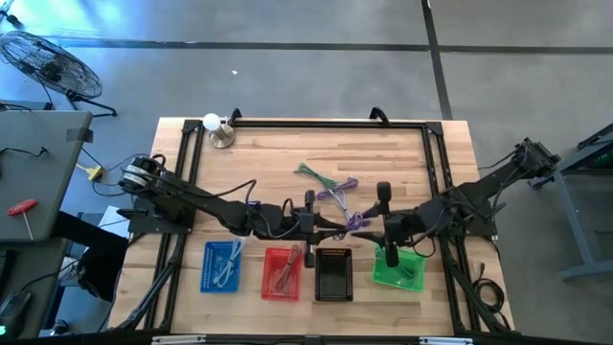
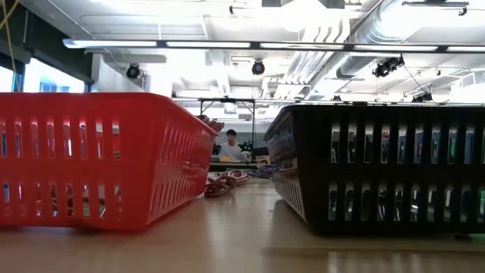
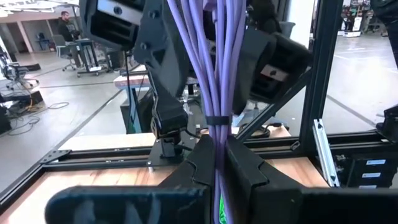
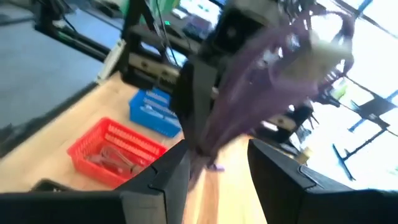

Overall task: Pick & Place USB Port
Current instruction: Put the left violet charger cable into the black bin

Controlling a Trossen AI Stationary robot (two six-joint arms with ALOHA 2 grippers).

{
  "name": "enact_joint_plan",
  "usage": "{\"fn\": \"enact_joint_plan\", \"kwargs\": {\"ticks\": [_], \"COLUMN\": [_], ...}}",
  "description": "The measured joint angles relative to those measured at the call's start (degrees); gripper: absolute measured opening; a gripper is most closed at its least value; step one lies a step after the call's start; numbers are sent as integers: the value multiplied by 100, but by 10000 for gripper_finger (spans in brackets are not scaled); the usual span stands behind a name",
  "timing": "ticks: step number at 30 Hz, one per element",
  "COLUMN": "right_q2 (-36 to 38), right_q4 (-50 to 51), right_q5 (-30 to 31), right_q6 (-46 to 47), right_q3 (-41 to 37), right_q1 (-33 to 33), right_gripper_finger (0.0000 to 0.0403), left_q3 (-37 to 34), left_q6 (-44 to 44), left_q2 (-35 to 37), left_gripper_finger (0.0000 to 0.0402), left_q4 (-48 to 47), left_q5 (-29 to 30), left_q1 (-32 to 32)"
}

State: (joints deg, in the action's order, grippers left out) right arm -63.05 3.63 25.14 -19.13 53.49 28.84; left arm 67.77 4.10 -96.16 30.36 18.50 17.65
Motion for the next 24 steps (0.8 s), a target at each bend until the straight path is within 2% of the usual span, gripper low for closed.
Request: {"fn": "enact_joint_plan", "kwargs": {"ticks": [4, 8, 18, 21, 24], "right_q2": [0, -2, -303, -447, -487], "right_q4": [-202, -304, -493, -483, -515], "right_q5": [-461, -556, -1471, -1507, -1508], "right_q6": [-24, -38, 213, 133, -70], "right_q3": [0, 0, 0, 0, 2], "right_q1": [0, -25, -582, -644, -645], "right_gripper_finger": [154, 153, 152, 134, 89], "left_q3": [4, 4, 4, 4, 4], "left_q6": [0, 0, -2, -4, 2], "left_q2": [2, 9, 9, 9, 9], "left_gripper_finger": [9, 9, 9, 9, 9], "left_q4": [-10, -28, -46, -74, -95], "left_q5": [-26, -25, 9, 15, 10], "left_q1": [2, 7, 0, 0, 2]}}
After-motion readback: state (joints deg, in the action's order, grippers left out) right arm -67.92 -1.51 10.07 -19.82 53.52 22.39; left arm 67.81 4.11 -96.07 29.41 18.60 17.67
